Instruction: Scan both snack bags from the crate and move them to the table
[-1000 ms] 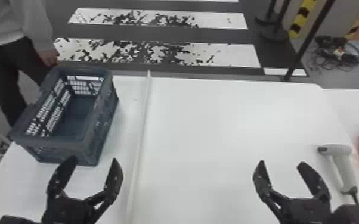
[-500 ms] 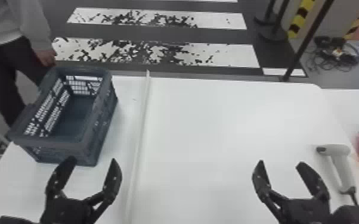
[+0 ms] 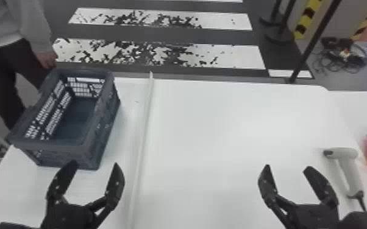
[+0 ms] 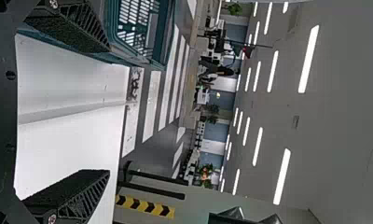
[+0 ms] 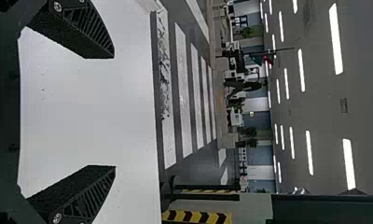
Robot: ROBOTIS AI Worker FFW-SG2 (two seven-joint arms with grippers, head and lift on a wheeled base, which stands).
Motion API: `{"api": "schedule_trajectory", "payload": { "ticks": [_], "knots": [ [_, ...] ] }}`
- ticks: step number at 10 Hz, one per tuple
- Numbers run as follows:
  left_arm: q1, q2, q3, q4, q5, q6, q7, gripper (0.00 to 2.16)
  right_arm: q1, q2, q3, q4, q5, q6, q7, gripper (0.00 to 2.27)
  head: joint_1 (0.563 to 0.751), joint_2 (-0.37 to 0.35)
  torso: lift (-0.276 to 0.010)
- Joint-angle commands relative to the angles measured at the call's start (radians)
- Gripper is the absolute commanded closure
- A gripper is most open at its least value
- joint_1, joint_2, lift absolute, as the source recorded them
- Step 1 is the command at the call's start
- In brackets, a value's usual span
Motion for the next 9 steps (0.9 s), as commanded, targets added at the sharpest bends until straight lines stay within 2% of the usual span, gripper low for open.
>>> {"api": "schedule_trajectory", "payload": {
  "ticks": [1, 9],
  "knots": [
    [0.002, 0.0, -0.001, 0.0, -0.001, 0.0, 0.0, 0.07, 0.004, 0.0, 0.0, -0.006, 0.0, 0.0, -0.001, 0.08, 0.695, -0.022, -0.087],
    [0.003, 0.0, -0.001, 0.003, -0.004, 0.0, 0.0, 0.07, 0.01, 0.0, 0.0, -0.013, 0.0, -0.003, 0.004, 0.09, 0.695, -0.023, -0.087]
  ]
}}
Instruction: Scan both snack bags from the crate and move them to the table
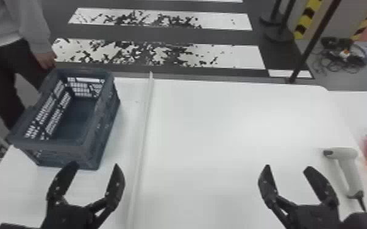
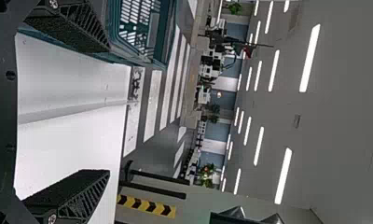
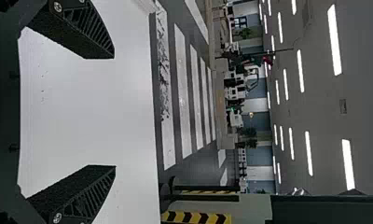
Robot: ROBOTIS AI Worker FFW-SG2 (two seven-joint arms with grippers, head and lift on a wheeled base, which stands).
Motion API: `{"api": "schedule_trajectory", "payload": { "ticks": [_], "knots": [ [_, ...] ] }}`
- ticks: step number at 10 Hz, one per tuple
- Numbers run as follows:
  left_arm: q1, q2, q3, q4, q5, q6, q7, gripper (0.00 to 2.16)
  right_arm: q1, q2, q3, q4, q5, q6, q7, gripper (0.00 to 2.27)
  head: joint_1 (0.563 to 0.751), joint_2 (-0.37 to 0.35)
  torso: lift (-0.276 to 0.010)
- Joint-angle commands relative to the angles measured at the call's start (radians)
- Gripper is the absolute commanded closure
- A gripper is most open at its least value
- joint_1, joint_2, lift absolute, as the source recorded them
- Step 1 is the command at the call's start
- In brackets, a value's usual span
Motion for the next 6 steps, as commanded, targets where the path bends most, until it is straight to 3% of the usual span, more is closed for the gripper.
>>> {"api": "schedule_trajectory", "payload": {
  "ticks": [1, 6],
  "knots": [
    [-0.001, -0.004, -0.002, 0.003, 0.0, 0.0, 0.0, 0.07, 0.006, 0.003, -0.001, -0.006, 0.0, -0.005, 0.0, 0.09, 0.695, -0.022, -0.087],
    [-0.018, -0.004, -0.029, 0.0, -0.011, 0.021, -0.001, 0.07, 0.012, 0.006, -0.001, -0.028, -0.003, 0.004, 0.006, 0.09, 0.695, -0.036, -0.087]
  ]
}}
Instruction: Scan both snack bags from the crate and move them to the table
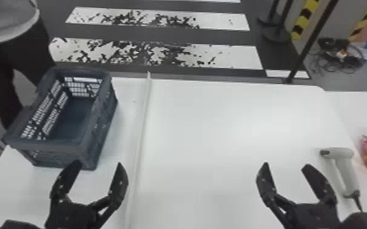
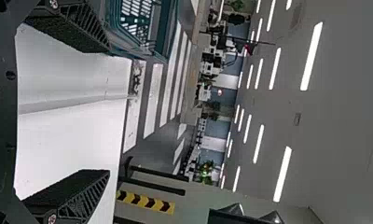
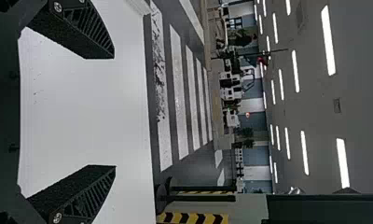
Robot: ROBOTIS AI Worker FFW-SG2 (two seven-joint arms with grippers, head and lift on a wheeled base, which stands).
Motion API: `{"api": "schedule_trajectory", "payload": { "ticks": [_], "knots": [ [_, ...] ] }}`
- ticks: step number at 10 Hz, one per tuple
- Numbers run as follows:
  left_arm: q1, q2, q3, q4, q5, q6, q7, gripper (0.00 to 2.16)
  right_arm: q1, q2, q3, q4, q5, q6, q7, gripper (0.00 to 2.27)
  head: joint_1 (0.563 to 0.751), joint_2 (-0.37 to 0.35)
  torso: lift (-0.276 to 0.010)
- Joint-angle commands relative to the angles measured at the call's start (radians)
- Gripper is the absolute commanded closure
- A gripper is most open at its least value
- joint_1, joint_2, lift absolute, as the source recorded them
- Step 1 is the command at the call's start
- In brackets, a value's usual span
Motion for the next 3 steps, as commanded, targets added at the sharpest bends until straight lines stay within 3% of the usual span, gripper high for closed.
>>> {"api": "schedule_trajectory", "payload": {
  "ticks": [1, 3],
  "knots": [
    [-0.001, 0.004, -0.009, -0.003, -0.015, 0.012, 0.0, 0.07, 0.001, -0.002, -0.001, -0.009, -0.002, 0.016, 0.0, 0.09, 0.695, -0.043, -0.087],
    [-0.004, 0.002, -0.017, -0.001, -0.015, 0.012, 0.0, 0.07, 0.002, -0.002, 0.0, -0.009, -0.002, 0.025, 0.0, 0.09, 0.695, -0.055, -0.087]
  ]
}}
